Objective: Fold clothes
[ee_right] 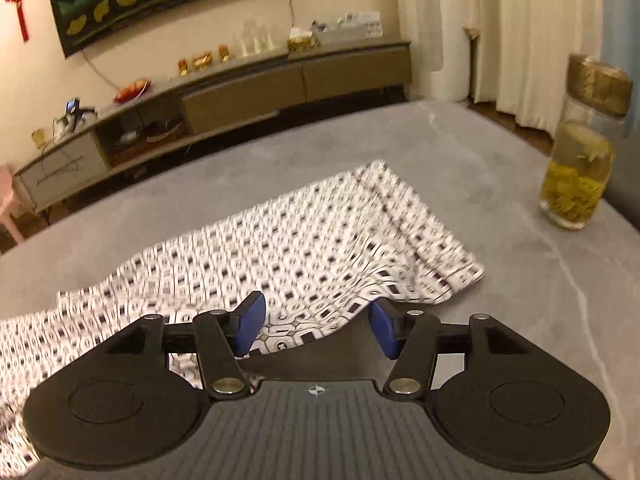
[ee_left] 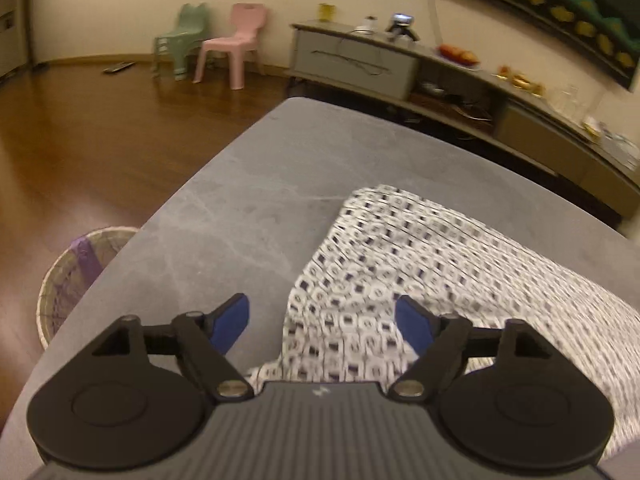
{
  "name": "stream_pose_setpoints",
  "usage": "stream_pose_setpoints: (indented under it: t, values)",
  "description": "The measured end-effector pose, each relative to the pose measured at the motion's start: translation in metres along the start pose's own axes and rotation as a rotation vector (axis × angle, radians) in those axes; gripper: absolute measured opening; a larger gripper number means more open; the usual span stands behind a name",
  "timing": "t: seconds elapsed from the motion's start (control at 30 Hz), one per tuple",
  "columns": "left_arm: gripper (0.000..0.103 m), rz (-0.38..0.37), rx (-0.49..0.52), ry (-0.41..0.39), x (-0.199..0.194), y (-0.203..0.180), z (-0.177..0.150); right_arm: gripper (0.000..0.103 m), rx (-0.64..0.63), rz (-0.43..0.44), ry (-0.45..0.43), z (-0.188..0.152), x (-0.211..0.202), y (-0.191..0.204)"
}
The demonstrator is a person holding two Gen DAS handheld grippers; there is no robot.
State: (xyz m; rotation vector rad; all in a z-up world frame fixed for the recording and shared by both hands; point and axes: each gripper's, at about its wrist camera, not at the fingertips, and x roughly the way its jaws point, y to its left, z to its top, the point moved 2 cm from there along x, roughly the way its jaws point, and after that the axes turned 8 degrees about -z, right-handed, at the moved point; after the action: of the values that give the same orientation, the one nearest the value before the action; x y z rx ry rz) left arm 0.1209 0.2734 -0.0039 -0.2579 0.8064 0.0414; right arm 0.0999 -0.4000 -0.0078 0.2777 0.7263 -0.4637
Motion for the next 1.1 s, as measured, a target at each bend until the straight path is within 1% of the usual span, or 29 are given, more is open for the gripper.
stream_pose_setpoints:
  t: [0.03, 0.07, 0.1, 0.13, 0.2, 0.23, 0.27, 0.3, 0.37, 0.4, 0.43, 0.47, 0.5, 0.53, 0.57, 0.63, 0.7, 0.73, 0.77, 0.83, 0.87, 0.9, 0.93, 0.97, 1.0, 1.03, 1.07, 1.1]
  values:
    - [0.090, -0.010, 0.018, 0.007, -0.004, 0.000, -0.004, 0.060, -0.005, 0.008, 0.009, -0.001, 0.002, 0.001]
    - [0.090, 0.000, 0.034, 0.021, -0.004, 0.001, -0.009, 0.060, -0.011, 0.017, 0.013, 0.000, 0.004, 0.002]
    - [0.090, 0.019, 0.049, 0.039, -0.002, 0.000, -0.014, 0.064, -0.019, 0.025, 0.007, 0.002, 0.003, 0.003]
    - [0.090, 0.037, 0.065, 0.059, 0.001, -0.001, -0.019, 0.070, -0.027, 0.029, 0.000, 0.004, 0.001, 0.002]
    - [0.090, 0.061, 0.099, 0.099, 0.011, -0.005, -0.024, 0.077, -0.035, 0.036, -0.003, 0.006, 0.001, 0.001]
    - [0.089, 0.066, 0.117, 0.112, 0.017, -0.007, -0.026, 0.078, -0.038, 0.038, 0.002, 0.006, 0.003, 0.000]
    - [0.085, 0.073, 0.133, 0.117, 0.021, -0.010, -0.028, 0.078, -0.040, 0.041, 0.008, 0.006, 0.005, 0.000]
    - [0.079, 0.080, 0.148, 0.116, 0.024, -0.013, -0.029, 0.078, -0.039, 0.043, 0.014, 0.006, 0.008, -0.002]
    - [0.028, 0.088, 0.185, 0.102, 0.027, -0.017, -0.031, 0.075, -0.024, 0.050, 0.029, 0.005, 0.017, -0.006]
    - [0.025, 0.077, 0.189, 0.088, 0.026, -0.018, -0.030, 0.069, -0.010, 0.056, 0.038, 0.006, 0.020, -0.009]
    - [0.019, 0.061, 0.181, 0.065, 0.023, -0.018, -0.028, 0.053, 0.002, 0.060, 0.049, 0.006, 0.025, -0.011]
    - [0.018, 0.044, 0.176, 0.037, 0.019, -0.019, -0.026, 0.045, 0.012, 0.059, 0.062, 0.006, 0.031, -0.013]
    - [0.017, 0.023, 0.167, -0.001, 0.013, -0.020, -0.023, 0.033, 0.020, 0.056, 0.069, 0.006, 0.035, -0.015]
    - [0.017, -0.012, 0.133, -0.039, 0.006, -0.018, -0.020, 0.020, 0.026, 0.054, 0.071, 0.006, 0.038, -0.016]
    - [0.017, -0.055, 0.081, -0.069, -0.001, -0.013, -0.017, 0.016, 0.032, 0.052, 0.068, 0.007, 0.040, -0.018]
    - [0.017, -0.139, -0.044, -0.122, -0.014, 0.002, -0.012, 0.015, 0.050, 0.047, 0.047, 0.010, 0.036, -0.021]
    - [0.017, -0.171, -0.138, -0.127, -0.018, 0.018, -0.011, 0.015, 0.065, 0.035, 0.026, 0.014, 0.031, -0.024]
    - [0.018, -0.173, -0.164, -0.115, -0.018, 0.024, -0.011, 0.015, 0.065, 0.019, 0.022, 0.016, 0.028, -0.026]
    - [0.024, -0.129, -0.131, -0.073, -0.013, 0.025, -0.013, 0.015, 0.060, 0.001, 0.025, 0.016, 0.027, -0.027]
    - [0.036, 0.018, 0.000, 0.000, -0.006, 0.018, -0.016, 0.017, 0.023, -0.032, 0.026, 0.019, 0.023, -0.028]
    - [0.044, 0.084, 0.066, 0.001, -0.007, 0.011, -0.016, 0.020, -0.002, -0.031, 0.009, 0.022, 0.020, -0.026]
    - [0.050, 0.135, 0.120, -0.010, -0.009, 0.005, -0.013, 0.038, -0.026, -0.034, 0.001, 0.026, 0.022, -0.024]
    - [0.066, 0.159, 0.152, -0.040, -0.014, 0.000, -0.006, 0.063, -0.047, -0.041, 0.003, 0.032, 0.031, -0.021]
    - [0.076, 0.175, 0.176, -0.071, -0.017, -0.004, 0.001, 0.072, -0.068, -0.049, 0.005, 0.038, 0.039, -0.017]
    - [0.077, 0.169, 0.179, -0.095, -0.018, -0.007, 0.012, 0.082, -0.090, -0.056, 0.007, 0.044, 0.048, -0.014]
    - [0.077, 0.143, 0.172, -0.096, -0.013, -0.010, 0.024, 0.085, -0.111, -0.063, 0.009, 0.050, 0.056, -0.011]
    - [0.077, 0.117, 0.172, -0.074, -0.002, -0.013, 0.035, 0.085, -0.132, -0.070, 0.011, 0.055, 0.065, -0.008]
    - [0.078, 0.108, 0.185, -0.039, 0.015, -0.017, 0.044, 0.085, -0.153, -0.077, 0.013, 0.061, 0.073, -0.004]
